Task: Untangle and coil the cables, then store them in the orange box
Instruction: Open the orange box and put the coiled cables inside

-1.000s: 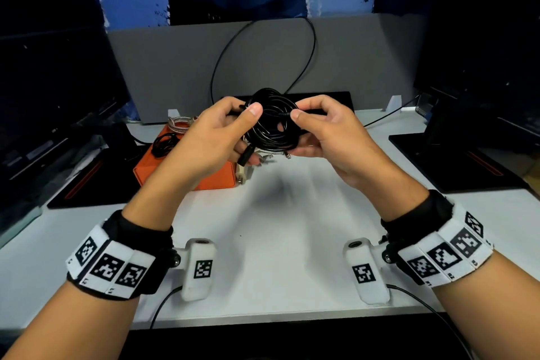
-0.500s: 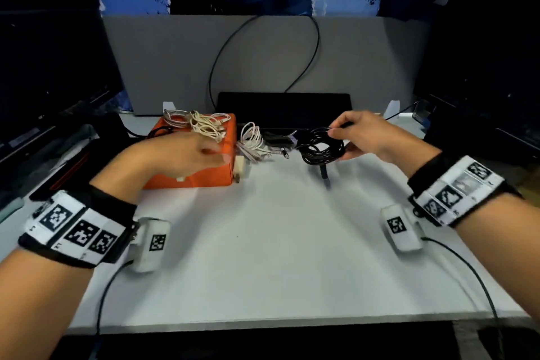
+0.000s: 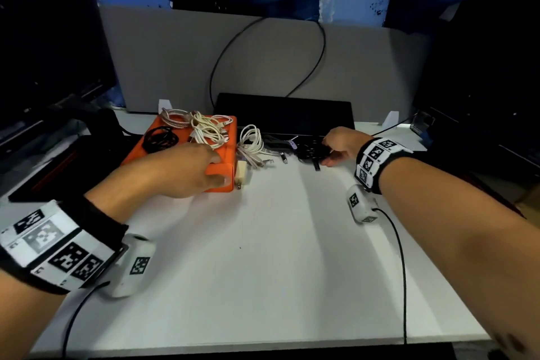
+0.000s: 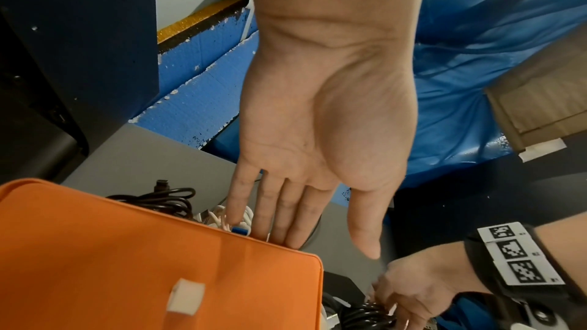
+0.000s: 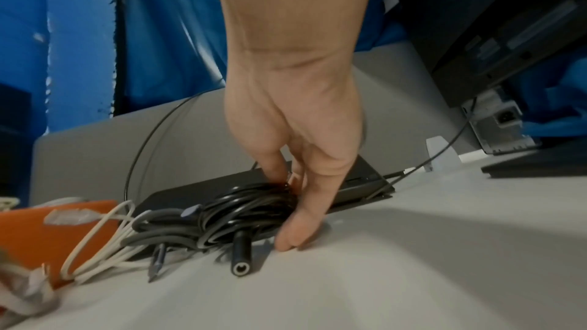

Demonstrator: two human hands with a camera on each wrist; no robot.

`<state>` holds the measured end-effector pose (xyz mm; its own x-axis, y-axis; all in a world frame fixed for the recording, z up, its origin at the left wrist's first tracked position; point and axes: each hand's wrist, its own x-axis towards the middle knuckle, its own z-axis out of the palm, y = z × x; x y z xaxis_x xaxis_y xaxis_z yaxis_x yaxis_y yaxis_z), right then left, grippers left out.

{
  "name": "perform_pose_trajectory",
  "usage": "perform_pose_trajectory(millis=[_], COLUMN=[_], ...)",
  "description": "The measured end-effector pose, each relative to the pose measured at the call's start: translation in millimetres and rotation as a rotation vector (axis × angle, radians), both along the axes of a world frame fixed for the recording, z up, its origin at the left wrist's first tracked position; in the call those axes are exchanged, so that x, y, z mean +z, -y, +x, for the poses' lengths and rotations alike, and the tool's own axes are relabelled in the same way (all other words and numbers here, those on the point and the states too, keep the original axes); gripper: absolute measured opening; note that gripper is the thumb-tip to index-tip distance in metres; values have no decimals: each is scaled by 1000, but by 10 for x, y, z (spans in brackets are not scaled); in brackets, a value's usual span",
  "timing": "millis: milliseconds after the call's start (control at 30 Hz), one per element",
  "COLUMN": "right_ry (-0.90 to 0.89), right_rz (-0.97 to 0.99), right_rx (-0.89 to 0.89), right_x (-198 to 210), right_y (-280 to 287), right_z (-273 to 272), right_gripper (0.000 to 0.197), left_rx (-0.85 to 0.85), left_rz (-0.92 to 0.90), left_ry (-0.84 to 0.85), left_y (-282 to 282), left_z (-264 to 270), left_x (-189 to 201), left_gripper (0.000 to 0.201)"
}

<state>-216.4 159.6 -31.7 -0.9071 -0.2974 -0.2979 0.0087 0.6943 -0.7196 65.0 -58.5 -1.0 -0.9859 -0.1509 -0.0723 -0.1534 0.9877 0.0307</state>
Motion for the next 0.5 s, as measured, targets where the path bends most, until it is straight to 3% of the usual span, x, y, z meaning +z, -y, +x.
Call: perform_pose_trajectory(millis=[133, 200, 267, 367, 433, 500], right_ry=[-332, -541, -691, -741, -725, -703], right_rz=[370, 482, 460, 360, 335, 370], right_rx=[168, 210, 253, 415, 525, 621], right_x=[124, 307, 450, 521, 522, 496], right_y=[152, 251, 371, 599, 733, 865], right_z=[-55, 170, 440, 849, 1147, 1404], right_gripper=[29, 35, 31, 20, 26, 29], left_rx=[-58, -32, 84, 371, 520, 607], left_rz=[156, 311, 407, 338, 269, 312], left_ry=[-42, -178, -368, -508, -426, -324], left_y=[112, 220, 385, 879, 1196, 1334], left_z=[61, 105, 124, 128, 132, 123], left_x=[130, 225, 323, 372, 325, 275], left_gripper=[32, 17, 11, 18, 24, 27])
